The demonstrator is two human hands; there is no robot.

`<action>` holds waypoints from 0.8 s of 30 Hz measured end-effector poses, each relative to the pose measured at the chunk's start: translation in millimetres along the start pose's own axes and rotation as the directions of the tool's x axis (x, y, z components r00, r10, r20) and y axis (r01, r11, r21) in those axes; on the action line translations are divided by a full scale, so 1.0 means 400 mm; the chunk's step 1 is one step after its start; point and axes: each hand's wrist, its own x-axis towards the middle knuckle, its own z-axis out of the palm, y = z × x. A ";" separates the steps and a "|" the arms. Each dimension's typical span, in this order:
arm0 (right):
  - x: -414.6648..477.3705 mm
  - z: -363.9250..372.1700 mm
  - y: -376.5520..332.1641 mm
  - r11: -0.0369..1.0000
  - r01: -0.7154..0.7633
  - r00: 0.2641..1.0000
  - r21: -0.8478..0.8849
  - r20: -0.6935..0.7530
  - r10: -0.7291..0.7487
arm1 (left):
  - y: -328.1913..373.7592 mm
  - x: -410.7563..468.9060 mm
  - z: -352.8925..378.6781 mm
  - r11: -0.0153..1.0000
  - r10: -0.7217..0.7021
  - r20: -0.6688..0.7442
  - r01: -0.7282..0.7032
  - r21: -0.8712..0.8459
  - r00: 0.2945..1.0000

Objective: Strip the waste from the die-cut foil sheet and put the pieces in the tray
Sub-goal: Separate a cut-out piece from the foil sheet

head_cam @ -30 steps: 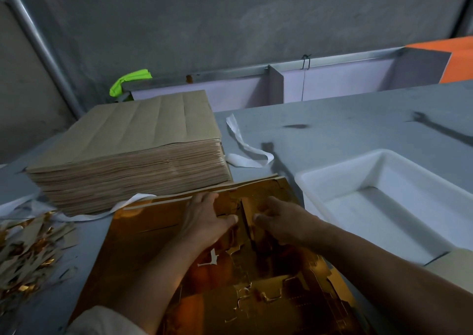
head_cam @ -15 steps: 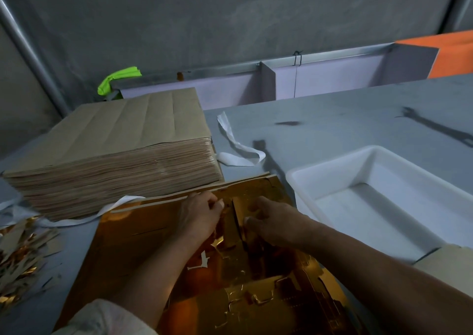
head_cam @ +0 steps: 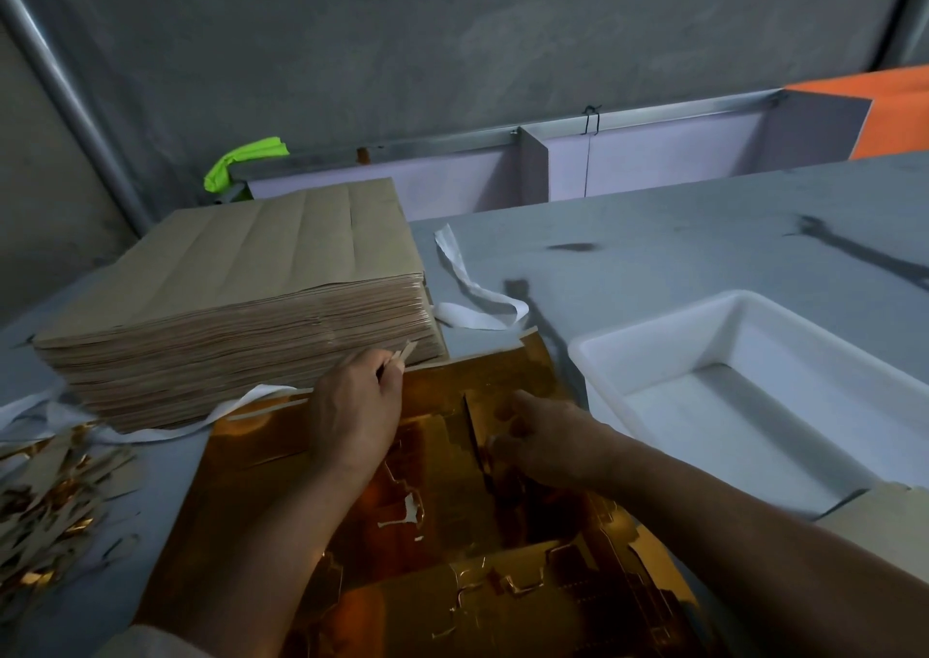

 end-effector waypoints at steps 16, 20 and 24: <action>0.001 0.003 0.002 1.000 0.022 0.999 -0.008 -0.030 -0.022 | 0.033 -0.077 -0.090 0.970 0.102 -0.161 -0.134 -0.203 0.982; -0.003 0.001 -0.002 0.998 0.064 0.996 -0.026 -0.065 -0.065 | 0.040 -0.086 -0.106 0.970 0.124 -0.163 -0.154 -0.186 0.979; -0.005 0.004 -0.001 0.995 0.081 0.995 -0.064 -0.048 -0.084 | 0.037 -0.090 -0.113 0.966 0.131 -0.175 -0.166 -0.201 0.976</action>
